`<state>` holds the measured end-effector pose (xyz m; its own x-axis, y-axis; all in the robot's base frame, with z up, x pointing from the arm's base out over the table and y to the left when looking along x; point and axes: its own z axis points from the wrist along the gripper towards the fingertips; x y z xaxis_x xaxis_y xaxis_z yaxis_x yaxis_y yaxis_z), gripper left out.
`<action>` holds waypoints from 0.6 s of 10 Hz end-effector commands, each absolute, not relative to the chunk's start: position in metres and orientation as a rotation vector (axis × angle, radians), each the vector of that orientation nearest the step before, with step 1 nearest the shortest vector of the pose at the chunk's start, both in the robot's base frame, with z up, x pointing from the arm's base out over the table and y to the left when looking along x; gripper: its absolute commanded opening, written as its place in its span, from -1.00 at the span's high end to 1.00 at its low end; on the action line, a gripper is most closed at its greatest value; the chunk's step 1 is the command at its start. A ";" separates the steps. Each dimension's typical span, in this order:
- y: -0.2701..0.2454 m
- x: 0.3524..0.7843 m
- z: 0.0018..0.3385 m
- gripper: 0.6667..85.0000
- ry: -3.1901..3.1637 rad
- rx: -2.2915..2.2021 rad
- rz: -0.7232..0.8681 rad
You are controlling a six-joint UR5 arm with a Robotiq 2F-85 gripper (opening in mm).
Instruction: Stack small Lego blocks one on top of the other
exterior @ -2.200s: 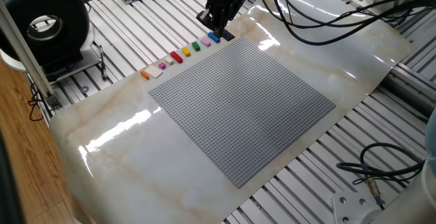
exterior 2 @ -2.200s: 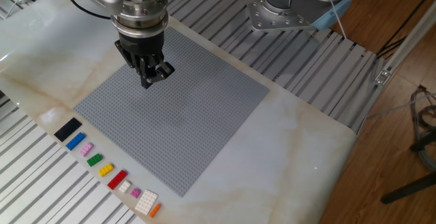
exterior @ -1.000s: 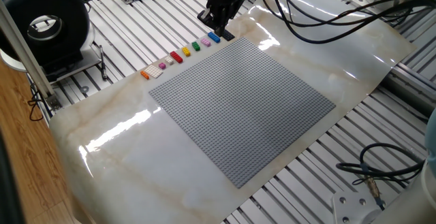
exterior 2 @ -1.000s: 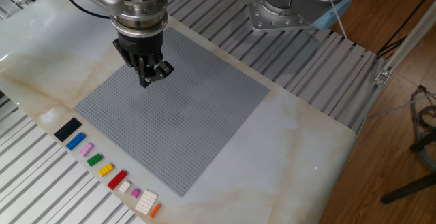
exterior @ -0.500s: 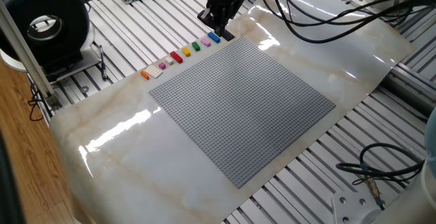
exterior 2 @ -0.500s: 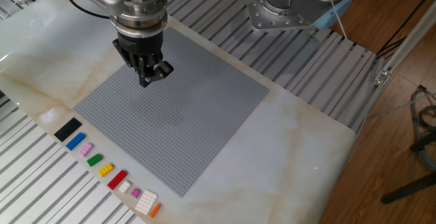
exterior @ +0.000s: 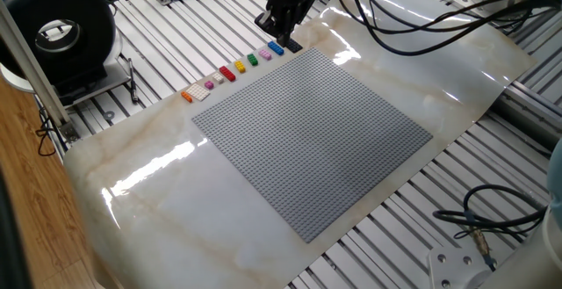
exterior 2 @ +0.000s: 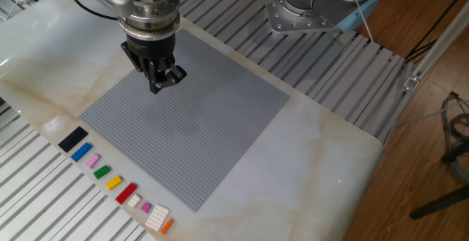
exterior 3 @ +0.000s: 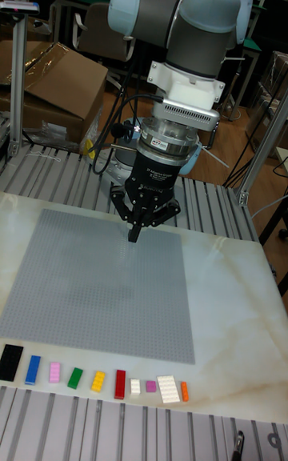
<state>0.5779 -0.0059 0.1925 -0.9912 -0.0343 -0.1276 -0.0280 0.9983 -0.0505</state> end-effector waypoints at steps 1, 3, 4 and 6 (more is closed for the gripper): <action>-0.003 0.579 0.195 0.99 3.013 -0.041 -0.059; -0.005 0.578 0.195 0.99 3.013 -0.048 -0.066; -0.005 0.579 0.195 0.99 3.013 -0.049 -0.068; -0.005 0.579 0.195 0.99 3.013 -0.049 -0.071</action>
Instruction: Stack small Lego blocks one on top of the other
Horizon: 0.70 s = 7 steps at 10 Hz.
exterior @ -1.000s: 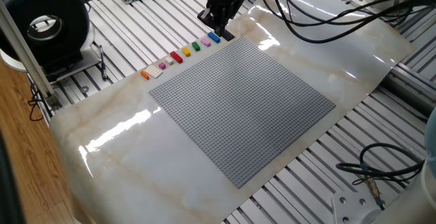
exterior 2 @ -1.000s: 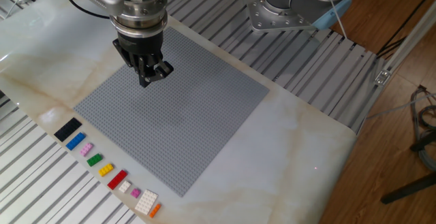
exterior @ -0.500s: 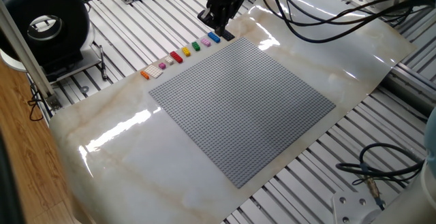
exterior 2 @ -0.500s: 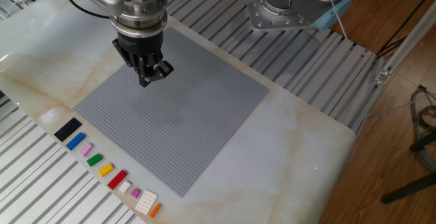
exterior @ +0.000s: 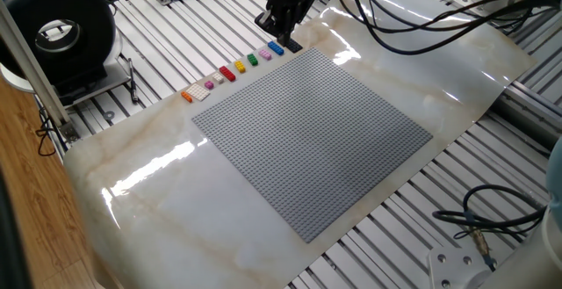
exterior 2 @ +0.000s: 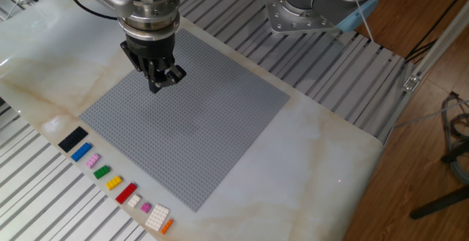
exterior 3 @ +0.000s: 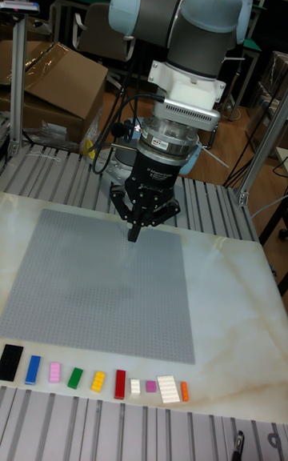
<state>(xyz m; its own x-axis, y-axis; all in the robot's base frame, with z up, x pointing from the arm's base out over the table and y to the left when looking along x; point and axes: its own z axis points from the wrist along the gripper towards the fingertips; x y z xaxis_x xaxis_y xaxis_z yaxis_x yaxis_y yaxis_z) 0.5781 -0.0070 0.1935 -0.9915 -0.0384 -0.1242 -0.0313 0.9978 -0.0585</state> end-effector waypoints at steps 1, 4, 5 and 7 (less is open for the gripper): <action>-0.005 0.579 0.195 0.99 3.013 -0.049 -0.071; -0.009 0.579 0.194 0.99 3.010 -0.075 -0.091; -0.009 0.579 0.195 0.99 3.010 -0.078 -0.093; -0.010 0.579 0.196 0.99 3.009 -0.090 -0.101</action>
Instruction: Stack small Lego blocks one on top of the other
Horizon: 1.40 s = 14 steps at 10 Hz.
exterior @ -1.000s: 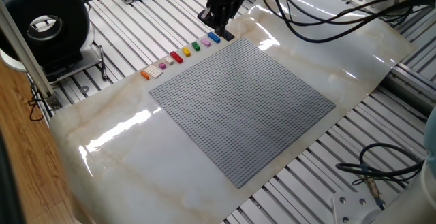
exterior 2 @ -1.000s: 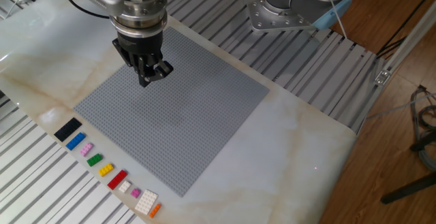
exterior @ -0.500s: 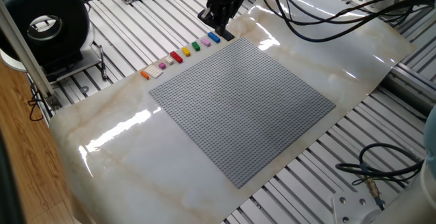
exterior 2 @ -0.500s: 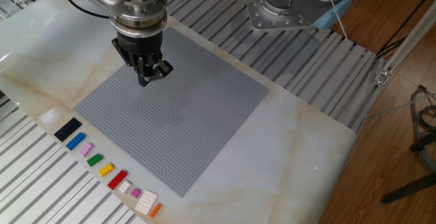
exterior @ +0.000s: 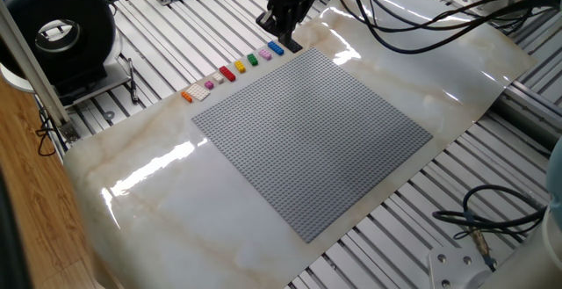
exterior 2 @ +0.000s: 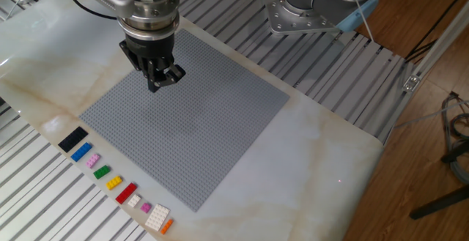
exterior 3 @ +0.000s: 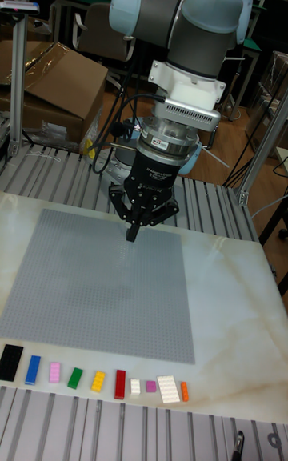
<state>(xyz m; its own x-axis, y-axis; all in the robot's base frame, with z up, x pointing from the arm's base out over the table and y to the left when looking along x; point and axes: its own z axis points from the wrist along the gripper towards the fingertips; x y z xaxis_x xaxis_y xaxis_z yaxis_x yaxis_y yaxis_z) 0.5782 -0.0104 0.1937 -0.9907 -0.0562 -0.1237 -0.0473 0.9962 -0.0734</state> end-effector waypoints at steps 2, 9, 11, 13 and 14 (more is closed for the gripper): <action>-0.011 0.580 0.196 0.99 3.012 -0.084 -0.114; 0.001 0.574 0.194 0.99 3.031 -0.007 -0.043; 0.008 0.567 0.186 0.99 3.013 -0.019 0.033; 0.002 0.568 0.189 0.99 3.021 -0.040 -0.008; -0.001 0.569 0.188 0.99 3.018 -0.057 -0.018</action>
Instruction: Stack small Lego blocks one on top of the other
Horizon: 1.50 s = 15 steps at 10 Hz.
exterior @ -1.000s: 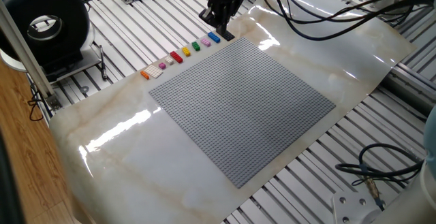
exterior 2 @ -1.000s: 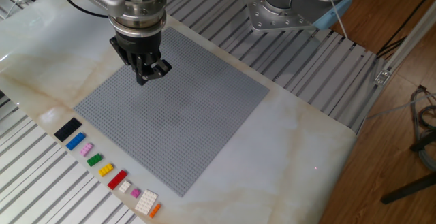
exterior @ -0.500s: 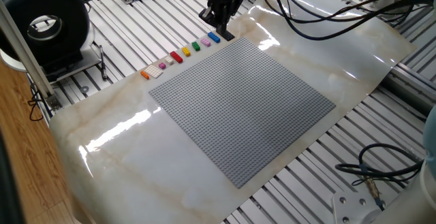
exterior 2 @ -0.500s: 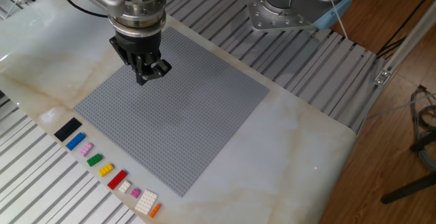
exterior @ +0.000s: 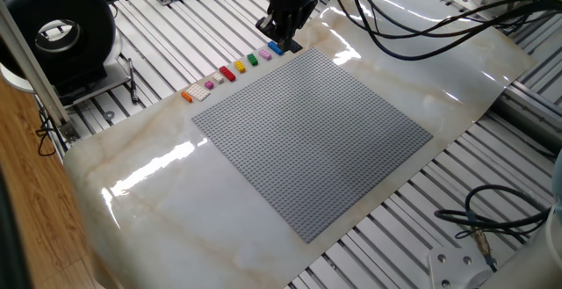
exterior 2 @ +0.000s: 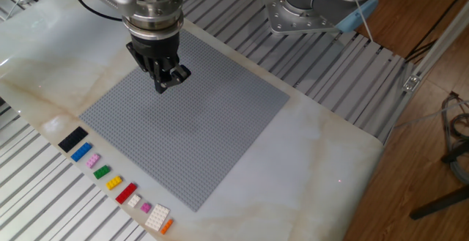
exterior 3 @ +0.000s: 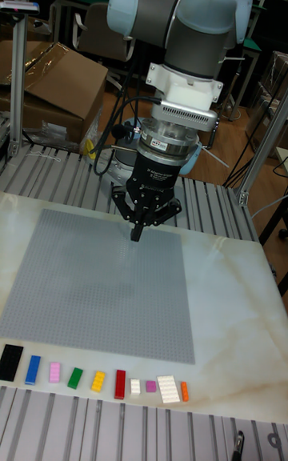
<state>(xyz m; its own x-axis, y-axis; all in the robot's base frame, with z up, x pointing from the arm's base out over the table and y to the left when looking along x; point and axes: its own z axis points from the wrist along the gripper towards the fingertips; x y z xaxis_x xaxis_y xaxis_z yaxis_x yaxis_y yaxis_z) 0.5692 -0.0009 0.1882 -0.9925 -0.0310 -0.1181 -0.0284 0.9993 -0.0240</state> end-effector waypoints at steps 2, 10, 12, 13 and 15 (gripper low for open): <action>0.001 0.569 0.186 0.99 3.015 -0.044 -0.004; -0.007 0.581 0.195 0.99 2.992 -0.130 -0.077; -0.004 0.579 0.193 0.99 3.003 -0.099 -0.058; 0.004 0.578 0.192 0.99 3.008 -0.068 -0.014; -0.001 0.580 0.191 0.99 3.012 -0.045 -0.040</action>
